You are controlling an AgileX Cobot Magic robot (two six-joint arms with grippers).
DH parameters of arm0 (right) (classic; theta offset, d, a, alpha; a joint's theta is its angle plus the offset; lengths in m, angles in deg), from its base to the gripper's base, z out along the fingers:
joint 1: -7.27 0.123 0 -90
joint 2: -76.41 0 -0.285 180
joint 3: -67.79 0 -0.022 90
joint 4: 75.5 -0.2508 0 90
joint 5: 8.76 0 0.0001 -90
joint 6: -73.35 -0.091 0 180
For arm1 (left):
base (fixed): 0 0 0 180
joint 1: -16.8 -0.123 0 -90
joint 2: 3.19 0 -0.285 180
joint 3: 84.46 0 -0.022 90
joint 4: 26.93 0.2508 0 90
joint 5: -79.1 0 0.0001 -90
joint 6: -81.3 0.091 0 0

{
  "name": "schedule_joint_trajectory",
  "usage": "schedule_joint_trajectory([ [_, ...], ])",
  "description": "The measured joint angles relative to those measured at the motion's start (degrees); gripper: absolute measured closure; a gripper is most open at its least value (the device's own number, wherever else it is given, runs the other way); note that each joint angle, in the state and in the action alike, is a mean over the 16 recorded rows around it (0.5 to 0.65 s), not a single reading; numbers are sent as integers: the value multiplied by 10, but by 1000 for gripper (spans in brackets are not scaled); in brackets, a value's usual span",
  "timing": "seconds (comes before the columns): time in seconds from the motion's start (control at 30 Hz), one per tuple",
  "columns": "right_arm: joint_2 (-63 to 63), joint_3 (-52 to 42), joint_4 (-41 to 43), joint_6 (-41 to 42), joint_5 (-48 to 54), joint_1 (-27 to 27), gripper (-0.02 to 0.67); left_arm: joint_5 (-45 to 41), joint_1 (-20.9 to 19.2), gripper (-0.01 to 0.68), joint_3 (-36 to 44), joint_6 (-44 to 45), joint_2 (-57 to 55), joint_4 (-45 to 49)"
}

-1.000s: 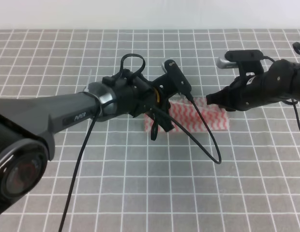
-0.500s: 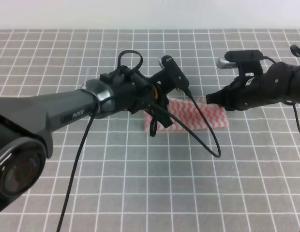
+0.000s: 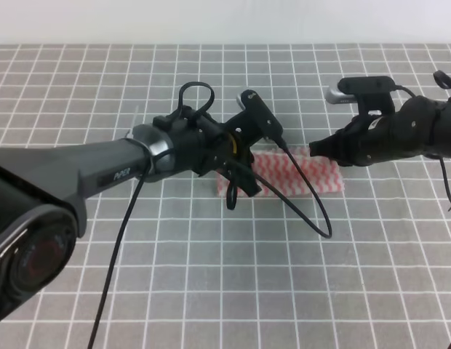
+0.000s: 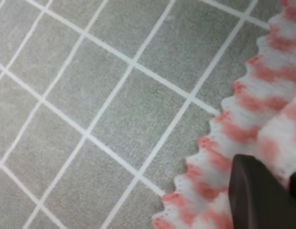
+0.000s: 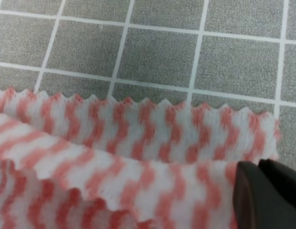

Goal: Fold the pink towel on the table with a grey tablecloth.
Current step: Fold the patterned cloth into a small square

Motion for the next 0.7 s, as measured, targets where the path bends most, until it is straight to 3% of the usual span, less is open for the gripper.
schedule_joint_trajectory([
  [0.4,2,0,0,0,-22,-1,473,20,-12,368,0,-3,-5,-2],
  [0.7,3,2,0,0,-16,-11,445,38,-33,328,0,-5,-7,0],
])
